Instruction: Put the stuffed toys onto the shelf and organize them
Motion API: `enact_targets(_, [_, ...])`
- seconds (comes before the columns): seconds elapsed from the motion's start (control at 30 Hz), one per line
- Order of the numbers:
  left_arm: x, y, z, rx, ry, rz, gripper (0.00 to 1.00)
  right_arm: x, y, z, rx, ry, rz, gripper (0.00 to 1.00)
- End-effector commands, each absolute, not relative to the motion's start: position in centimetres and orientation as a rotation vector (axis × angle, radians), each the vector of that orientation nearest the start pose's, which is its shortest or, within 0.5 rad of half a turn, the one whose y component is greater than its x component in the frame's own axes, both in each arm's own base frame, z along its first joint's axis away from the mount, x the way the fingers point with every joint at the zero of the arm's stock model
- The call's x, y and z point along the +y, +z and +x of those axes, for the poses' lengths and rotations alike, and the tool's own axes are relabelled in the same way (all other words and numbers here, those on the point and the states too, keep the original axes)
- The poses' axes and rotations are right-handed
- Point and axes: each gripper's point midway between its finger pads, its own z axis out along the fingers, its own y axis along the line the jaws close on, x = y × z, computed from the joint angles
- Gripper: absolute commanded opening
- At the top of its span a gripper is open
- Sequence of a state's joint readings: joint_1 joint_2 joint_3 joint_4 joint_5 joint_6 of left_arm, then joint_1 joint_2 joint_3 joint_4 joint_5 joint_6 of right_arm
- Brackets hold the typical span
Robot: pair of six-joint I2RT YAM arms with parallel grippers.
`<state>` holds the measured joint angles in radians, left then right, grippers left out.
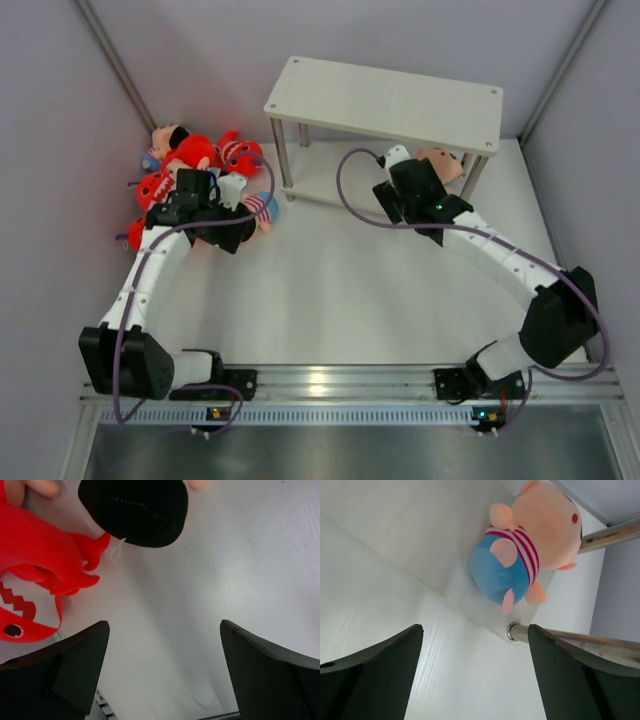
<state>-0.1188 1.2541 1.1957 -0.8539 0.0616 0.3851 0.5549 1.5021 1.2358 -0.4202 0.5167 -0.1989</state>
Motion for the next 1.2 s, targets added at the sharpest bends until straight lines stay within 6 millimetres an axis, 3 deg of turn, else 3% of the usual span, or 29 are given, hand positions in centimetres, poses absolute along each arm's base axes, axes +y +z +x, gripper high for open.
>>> enact_targets(0.0, [-1.2, 17.7, 32.8, 2.413, 0.053, 0.548, 0.98, 16.4, 26.1, 36.9, 1.93, -0.192, -0.52, 0.86])
enact_targets(0.1, [-1.5, 17.6, 36.0, 2.339, 0.064, 0.598, 0.98, 18.6, 27.0, 35.1, 1.883, -0.063, -0.575, 0.86])
enact_targets(0.2, [-2.1, 17.0, 38.6, 2.312, 0.042, 0.634, 0.98, 19.1, 27.4, 34.4, 1.864, -0.013, -0.591, 0.87])
enact_targets(0.37, [-2.8, 13.7, 41.5, 2.302, 0.009, 0.691, 0.98, 19.9, 27.7, 33.5, 1.85, 0.074, -0.594, 0.87])
enact_targets(0.53, [-1.3, 11.4, 44.4, 2.302, 0.124, 0.646, 0.98, 20.3, 27.7, 32.7, 1.849, 0.131, -0.593, 0.87])
enact_targets(0.6, [-1.0, 11.2, 45.2, 2.313, 0.143, 0.61, 0.91, 20.8, 27.7, 32.5, 1.845, 0.164, -0.587, 0.87])
enact_targets(0.63, [-1.2, 10.4, 45.3, 2.328, 0.13, 0.615, 0.66, 21.3, 27.6, 32.1, 1.831, 0.196, -0.603, 0.86])
enact_targets(0.7, [-1.8, 9.6, 44.8, 2.337, 0.083, 0.638, 0.39, 22.0, 27.3, 31.5, 1.816, 0.229, -0.647, 0.86])
enact_targets(0.73, [-2.5, 9.7, 44.5, 2.324, 0.033, 0.655, 0.13, 22.3, 26.9, 31.2, 1.812, 0.236, -0.67, 0.86])
enact_targets(0.77, [-2.7, 9.4, 43.8, 2.332, 0.015, 0.664, 0.0, 22.9, 26.9, 30.8, 1.79, 0.241, -0.704, 0.85])
enact_targets(0.87, [-3.1, 10.8, 41.8, 2.312, -0.023, 0.682, 0.0, 24.3, 26.7, 29.5, 1.728, 0.248, -0.808, 0.83])
enact_targets(0.9, [-3.3, 12.5, 41.0, 2.283, -0.028, 0.694, 0.0, 25.0, 27.9, 29.1, 1.66, 0.266, -0.816, 0.83])
enact_targets(0.93, [-3.5, 12.6, 38.8, 2.338, -0.06, 0.732, 0.0, 25.3, 27.2, 28.6, 1.634, 0.263, -0.851, 0.83])
enact_targets(1.0, [-4.2, 15.9, 36.9, 2.294, -0.105, 0.759, 0.0, 27.2, 28.2, 27.1, 1.438, 0.274, -0.935, 0.83])
enact_targets(1.03, [-4.3, 16.1, 34.7, 2.34, -0.139, 0.776, 0.0, 27.8, 28.7, 26.6, 1.351, 0.268, -0.958, 0.83])
enact_targets(1.1, [-5.4, 18.6, 32.5, 2.286, -0.208, 0.805, 0.0, 30.1, 28.8, 24.6, 1.126, 0.191, -1.107, 0.85])
enact_targets(1.17, [-6.5, 19.4, 29.9, 2.283, -0.304, 0.839, 0.0, 32.2, 29.5, 22.7, 0.867, 0.078, -1.192, 0.89])
